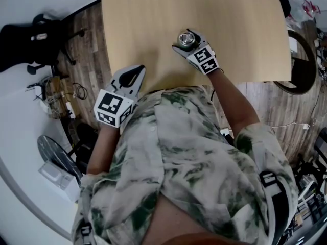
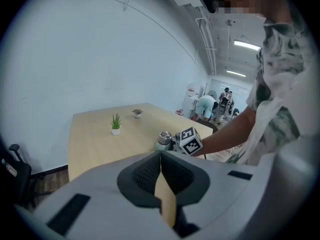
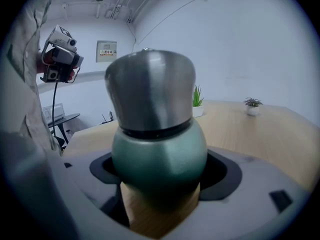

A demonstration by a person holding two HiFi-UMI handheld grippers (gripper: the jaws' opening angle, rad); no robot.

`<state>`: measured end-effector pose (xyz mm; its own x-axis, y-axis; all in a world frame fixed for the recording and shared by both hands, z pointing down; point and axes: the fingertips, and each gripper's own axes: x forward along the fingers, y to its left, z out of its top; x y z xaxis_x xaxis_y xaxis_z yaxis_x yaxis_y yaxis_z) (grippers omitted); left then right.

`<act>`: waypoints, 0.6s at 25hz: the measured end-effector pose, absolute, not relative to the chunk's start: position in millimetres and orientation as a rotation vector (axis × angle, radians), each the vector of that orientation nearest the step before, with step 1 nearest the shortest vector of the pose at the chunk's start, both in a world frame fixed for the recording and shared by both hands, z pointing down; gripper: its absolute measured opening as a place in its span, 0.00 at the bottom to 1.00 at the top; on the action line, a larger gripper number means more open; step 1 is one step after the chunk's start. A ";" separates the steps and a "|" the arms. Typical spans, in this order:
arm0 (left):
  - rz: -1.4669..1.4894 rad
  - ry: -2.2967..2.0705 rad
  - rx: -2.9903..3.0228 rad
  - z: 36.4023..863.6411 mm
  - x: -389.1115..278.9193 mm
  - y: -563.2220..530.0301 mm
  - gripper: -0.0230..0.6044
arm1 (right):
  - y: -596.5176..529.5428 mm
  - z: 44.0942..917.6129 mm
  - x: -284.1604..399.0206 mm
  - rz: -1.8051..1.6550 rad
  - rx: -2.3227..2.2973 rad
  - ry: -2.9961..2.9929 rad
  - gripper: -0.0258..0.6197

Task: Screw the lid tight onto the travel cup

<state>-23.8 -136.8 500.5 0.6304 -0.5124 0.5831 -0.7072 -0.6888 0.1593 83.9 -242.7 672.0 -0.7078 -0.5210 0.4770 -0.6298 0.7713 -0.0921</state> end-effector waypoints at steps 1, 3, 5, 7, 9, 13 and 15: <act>0.719 -0.971 2.481 500.9 -24.0 -137.6 0.07 | -243.4 673.2 83.9 0.338 0.877 -2.527 0.67; 0.721 -0.972 2.483 500.4 -23.8 -138.4 0.07 | -244.0 673.6 84.9 0.335 0.884 -2.522 0.67; 0.724 -0.974 2.486 498.7 -24.6 -138.3 0.07 | -243.7 672.5 85.3 0.329 0.883 -2.519 0.67; 0.722 -0.979 2.489 496.4 -26.3 -138.0 0.07 | -242.9 671.6 85.2 0.323 0.878 -2.514 0.67; 0.716 -0.987 2.493 493.5 -28.2 -138.0 0.07 | -241.9 671.2 84.8 0.324 0.873 -2.508 0.67; 0.704 -0.992 2.508 489.3 -32.1 -139.1 0.07 | -242.2 671.4 84.0 0.344 0.867 -2.492 0.67; 0.704 -0.993 2.511 488.5 -34.4 -138.7 0.07 | -241.7 670.6 83.0 0.351 0.860 -2.486 0.67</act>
